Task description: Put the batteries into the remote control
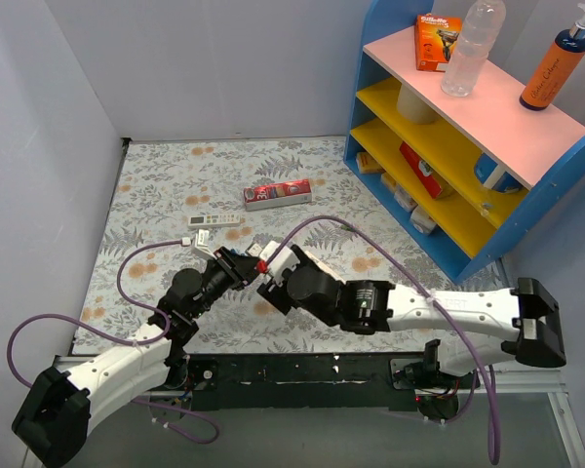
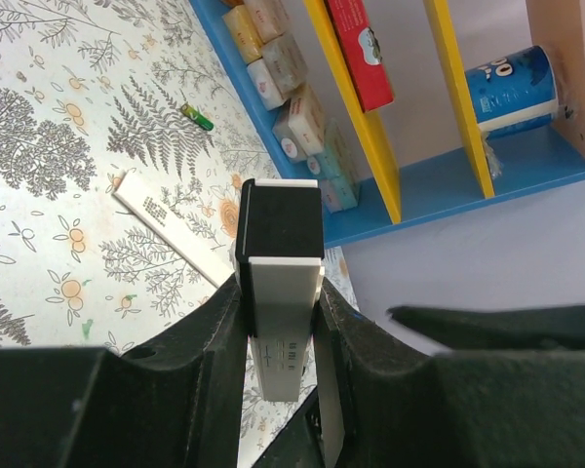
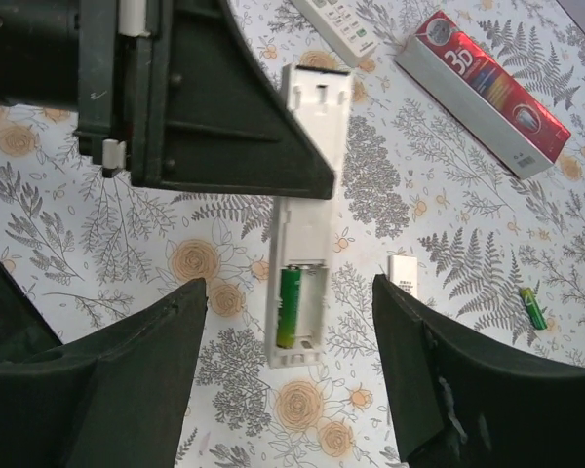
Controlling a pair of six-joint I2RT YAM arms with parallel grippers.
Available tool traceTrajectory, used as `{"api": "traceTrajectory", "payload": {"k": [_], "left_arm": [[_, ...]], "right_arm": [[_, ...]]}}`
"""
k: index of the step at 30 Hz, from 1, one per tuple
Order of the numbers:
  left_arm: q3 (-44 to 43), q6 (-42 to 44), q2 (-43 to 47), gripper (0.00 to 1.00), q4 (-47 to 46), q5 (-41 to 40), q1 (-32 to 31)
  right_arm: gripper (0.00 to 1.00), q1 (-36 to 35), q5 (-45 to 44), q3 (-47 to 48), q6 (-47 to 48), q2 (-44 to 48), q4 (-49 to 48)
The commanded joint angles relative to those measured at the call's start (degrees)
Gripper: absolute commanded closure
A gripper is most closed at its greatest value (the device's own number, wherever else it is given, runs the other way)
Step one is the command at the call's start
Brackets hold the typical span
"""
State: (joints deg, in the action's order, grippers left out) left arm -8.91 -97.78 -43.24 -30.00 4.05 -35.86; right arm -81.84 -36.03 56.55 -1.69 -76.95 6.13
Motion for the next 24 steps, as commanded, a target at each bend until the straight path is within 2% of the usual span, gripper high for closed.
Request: {"api": "traceTrajectory", "payload": {"k": [1,4,5,7,8,14,20,24], "left_arm": [[1.8,0.8,0.0,1.0,-1.7,0.1,-0.2],[3.3,0.7,-0.8,1.0,-3.8,0.3,-0.2],[3.6,0.7,-1.1,1.0,-5.2,0.8,-0.2],[4.3,0.7,-2.1,1.0,-7.2,1.1,-0.2],[5.0,0.7,-2.4,1.0,-9.0,1.4,-0.2],[7.1,0.8,-4.0,1.0,-14.3,2.8,-0.2],[8.0,1.6,-3.6,1.0,-16.2,2.8,-0.2],[8.6,1.6,-3.7,1.0,-16.8,2.5,-0.2]], "right_arm": [[0.24,4.6,7.1,2.2,0.4,6.0,4.7],[0.23,11.6,12.6,-0.7,-0.1,9.3,4.7],[0.23,16.7,16.1,-1.5,-0.2,10.0,4.7],[0.25,21.7,18.6,-3.3,0.3,10.7,4.7],[0.25,26.0,20.1,-3.5,0.6,10.4,4.9],[0.29,41.6,29.9,-3.5,5.2,4.9,3.8],[0.31,51.9,35.5,-1.3,10.2,-4.4,2.9],[0.33,56.2,41.1,0.7,13.6,-10.4,2.2]]}}
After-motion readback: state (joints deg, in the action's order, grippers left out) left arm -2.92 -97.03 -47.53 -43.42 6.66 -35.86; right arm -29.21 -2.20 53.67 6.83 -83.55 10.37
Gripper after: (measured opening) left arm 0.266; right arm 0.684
